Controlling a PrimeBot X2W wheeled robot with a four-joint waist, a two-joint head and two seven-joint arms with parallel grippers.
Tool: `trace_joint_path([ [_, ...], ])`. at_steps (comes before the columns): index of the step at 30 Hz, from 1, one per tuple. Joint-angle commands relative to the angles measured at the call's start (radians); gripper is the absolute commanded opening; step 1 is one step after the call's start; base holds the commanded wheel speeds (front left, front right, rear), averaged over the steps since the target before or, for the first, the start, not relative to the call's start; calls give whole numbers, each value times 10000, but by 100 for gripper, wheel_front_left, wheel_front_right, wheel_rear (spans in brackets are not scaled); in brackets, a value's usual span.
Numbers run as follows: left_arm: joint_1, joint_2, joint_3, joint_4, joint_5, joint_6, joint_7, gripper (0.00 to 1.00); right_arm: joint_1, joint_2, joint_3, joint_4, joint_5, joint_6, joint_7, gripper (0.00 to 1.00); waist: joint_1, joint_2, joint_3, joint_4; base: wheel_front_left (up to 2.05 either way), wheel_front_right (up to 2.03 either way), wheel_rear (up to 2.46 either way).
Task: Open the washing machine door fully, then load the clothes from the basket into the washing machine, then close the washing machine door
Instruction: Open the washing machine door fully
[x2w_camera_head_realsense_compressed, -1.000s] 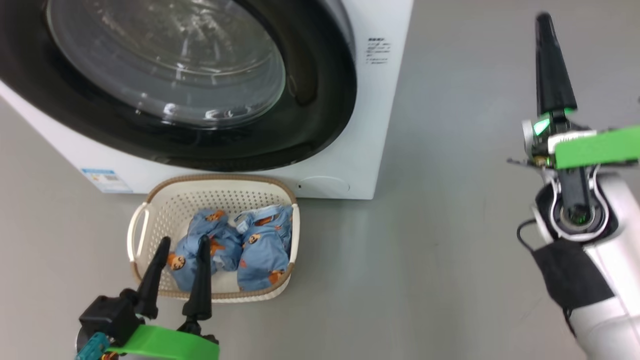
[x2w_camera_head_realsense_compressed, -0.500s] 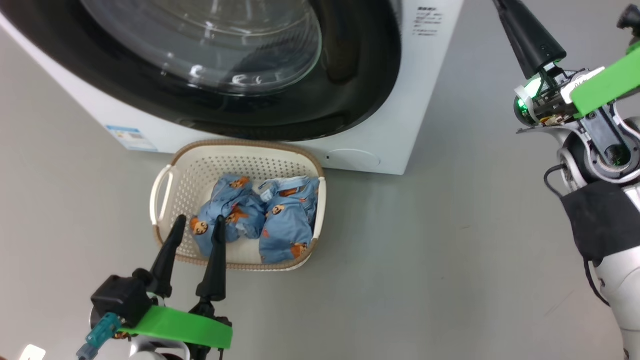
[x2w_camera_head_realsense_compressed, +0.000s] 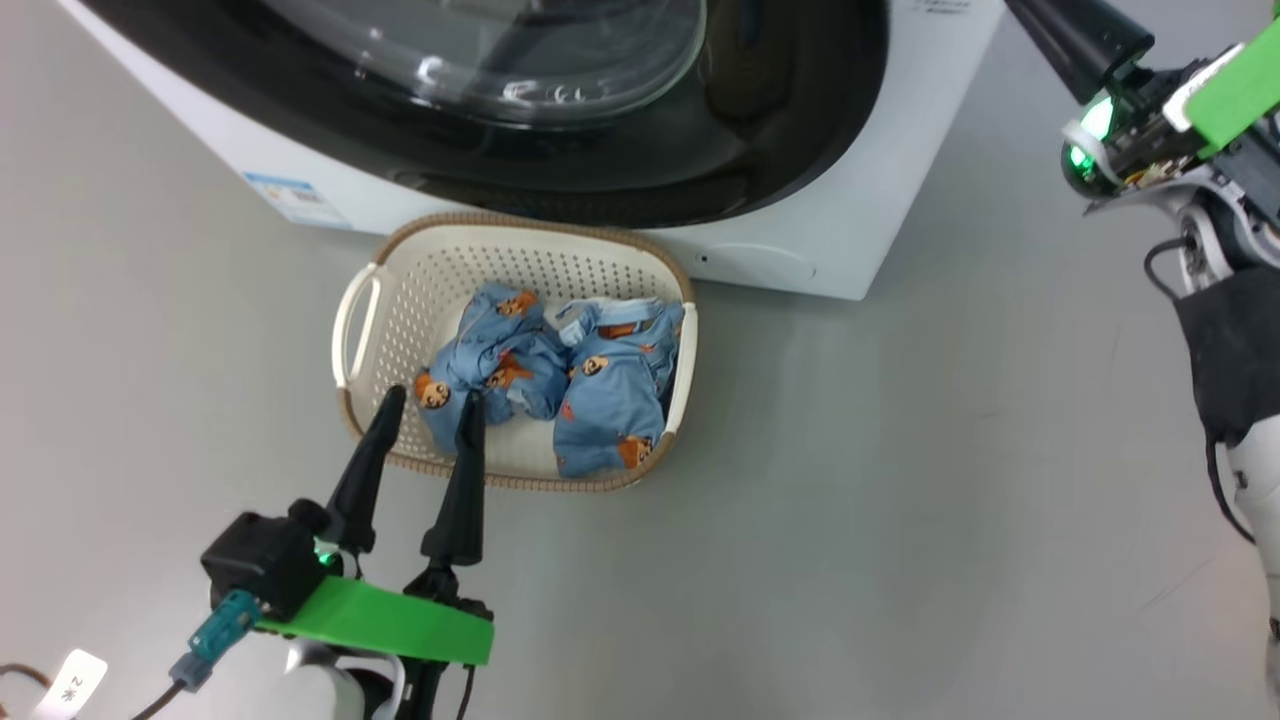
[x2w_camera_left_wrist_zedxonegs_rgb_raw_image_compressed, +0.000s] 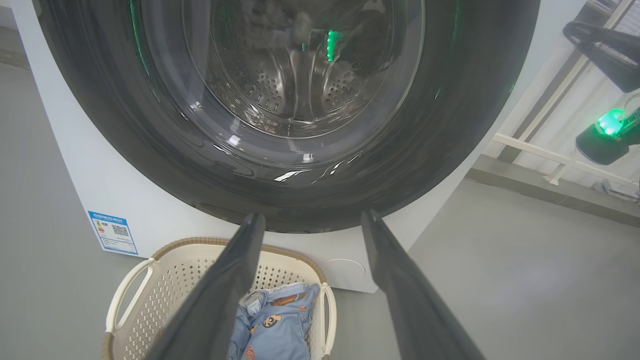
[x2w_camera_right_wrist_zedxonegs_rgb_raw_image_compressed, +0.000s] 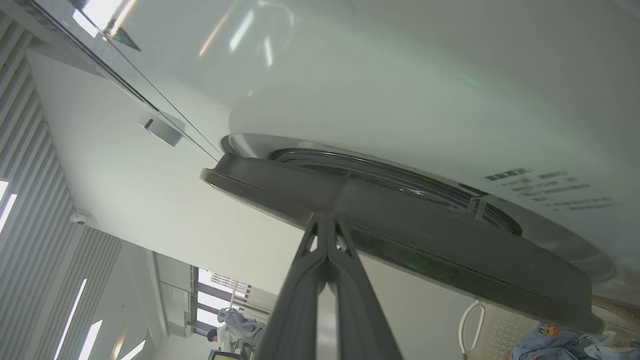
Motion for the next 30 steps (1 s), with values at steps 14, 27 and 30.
trace_joint_path([
  [14, -881, 121, -112, -573, -415, -17, -65, 100, -1452, 211, -141, 529, -708, 16, 681, 0, 0, -1, 1142, 643, 0, 0, 0],
  [27, -1031, 120, -244, -667, -559, -17, -65, 100, -1733, 236, -61, 545, -1066, 16, 797, 0, 0, -1, 1385, 790, 0, 0, 0],
  [30, -1017, 120, -231, -638, -543, -17, -65, 100, -1538, 243, 69, 385, -1109, 16, 923, 0, 0, -1, 1291, 769, 0, 0, 0],
])
